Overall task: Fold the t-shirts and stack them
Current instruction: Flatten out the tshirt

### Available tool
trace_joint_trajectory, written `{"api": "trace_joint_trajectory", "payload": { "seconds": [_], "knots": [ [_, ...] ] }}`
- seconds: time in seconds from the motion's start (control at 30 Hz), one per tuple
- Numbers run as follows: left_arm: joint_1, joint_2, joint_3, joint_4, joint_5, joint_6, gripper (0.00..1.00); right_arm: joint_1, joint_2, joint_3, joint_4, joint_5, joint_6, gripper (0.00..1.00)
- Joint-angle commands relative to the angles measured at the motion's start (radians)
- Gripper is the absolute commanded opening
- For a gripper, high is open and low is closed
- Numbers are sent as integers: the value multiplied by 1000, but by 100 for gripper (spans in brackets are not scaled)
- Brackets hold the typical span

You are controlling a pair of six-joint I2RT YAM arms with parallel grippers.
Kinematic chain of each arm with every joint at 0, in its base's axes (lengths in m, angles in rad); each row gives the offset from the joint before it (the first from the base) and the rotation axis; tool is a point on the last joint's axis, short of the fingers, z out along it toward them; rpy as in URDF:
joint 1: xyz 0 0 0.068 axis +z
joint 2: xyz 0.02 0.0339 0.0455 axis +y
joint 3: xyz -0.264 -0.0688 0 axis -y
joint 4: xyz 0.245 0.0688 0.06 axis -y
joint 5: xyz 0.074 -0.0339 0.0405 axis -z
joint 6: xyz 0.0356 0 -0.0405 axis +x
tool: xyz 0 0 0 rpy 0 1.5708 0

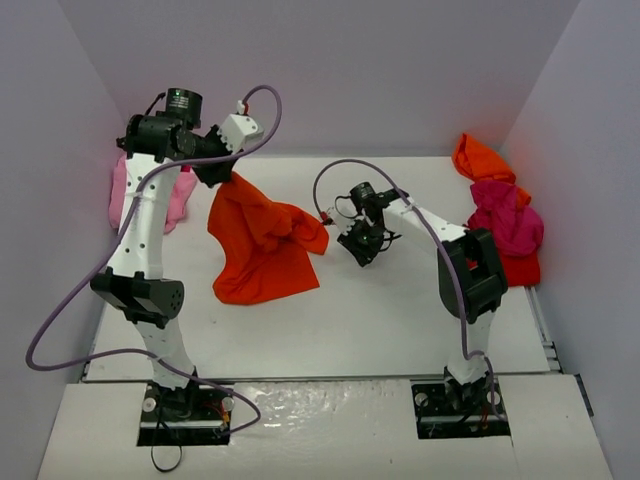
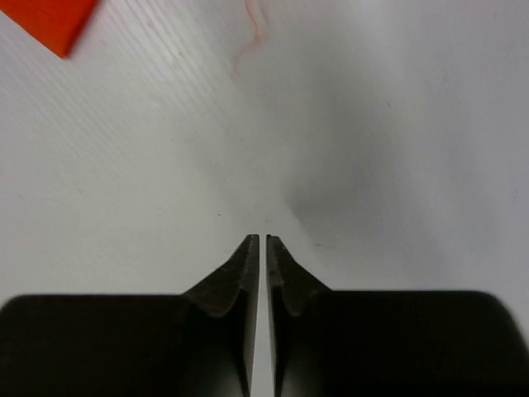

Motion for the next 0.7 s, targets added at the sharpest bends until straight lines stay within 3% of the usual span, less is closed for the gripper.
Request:
{"api": "trace_joint_trajectory", "payload": {
  "seconds": [0.0, 0.3, 0.67],
  "knots": [
    [8, 32, 19, -233, 7, -18, 0, 106, -117, 89, -19, 12, -56, 0],
    [51, 138, 101, -241, 58, -34, 0, 294, -69, 194, -74, 3, -61, 0],
    [63, 180, 132, -245, 86, -36, 0, 382, 235, 413, -78, -13, -13, 0]
  ]
}}
